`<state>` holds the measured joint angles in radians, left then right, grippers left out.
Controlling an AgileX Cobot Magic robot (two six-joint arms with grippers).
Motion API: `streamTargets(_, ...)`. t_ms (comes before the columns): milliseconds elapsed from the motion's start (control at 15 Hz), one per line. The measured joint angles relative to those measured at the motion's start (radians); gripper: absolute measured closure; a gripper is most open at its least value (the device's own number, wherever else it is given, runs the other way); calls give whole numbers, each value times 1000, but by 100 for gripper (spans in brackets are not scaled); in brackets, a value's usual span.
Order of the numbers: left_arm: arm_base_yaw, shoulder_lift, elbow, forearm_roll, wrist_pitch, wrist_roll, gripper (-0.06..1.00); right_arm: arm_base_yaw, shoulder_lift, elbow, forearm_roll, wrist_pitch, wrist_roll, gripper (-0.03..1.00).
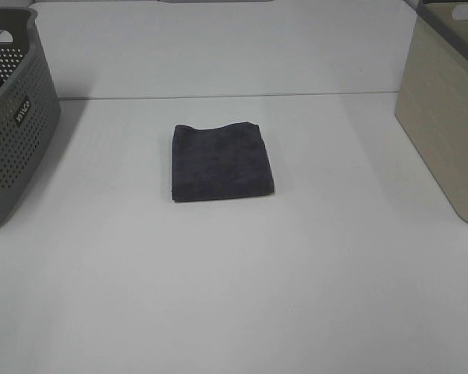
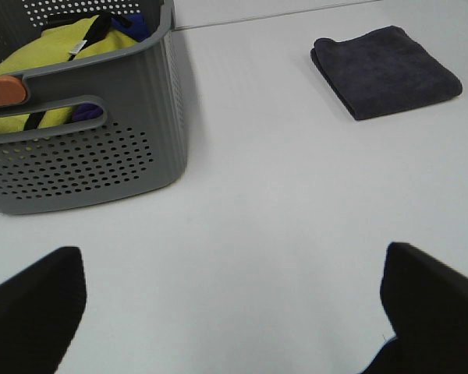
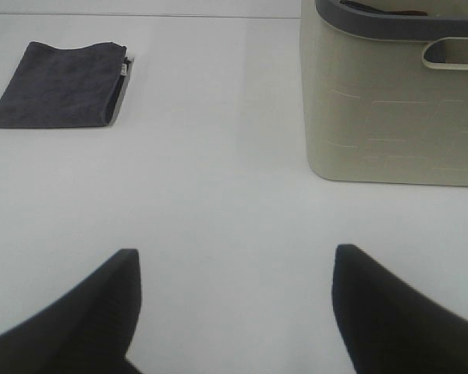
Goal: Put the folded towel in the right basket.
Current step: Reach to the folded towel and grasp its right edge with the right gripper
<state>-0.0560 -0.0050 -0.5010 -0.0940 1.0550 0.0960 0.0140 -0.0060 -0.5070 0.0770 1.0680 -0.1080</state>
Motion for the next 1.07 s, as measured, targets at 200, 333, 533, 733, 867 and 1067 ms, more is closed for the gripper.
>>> streamTargets(200,0,0,0,0,0,0,-3,0,0,0,0,0,0,30)
streamTargets(333,0,0,0,0,0,0,-3,0,0,0,0,0,0,30)
streamTargets(533,0,0,0,0,0,0,-3,0,0,0,0,0,0,30)
streamTargets(733,0,0,0,0,0,0,-3,0,0,0,0,0,0,30)
streamTargets(867,0,0,0,0,0,0,-3,0,0,0,0,0,0,30)
streamTargets(1067,0,0,0,0,0,0,-3,0,0,0,0,0,0,30)
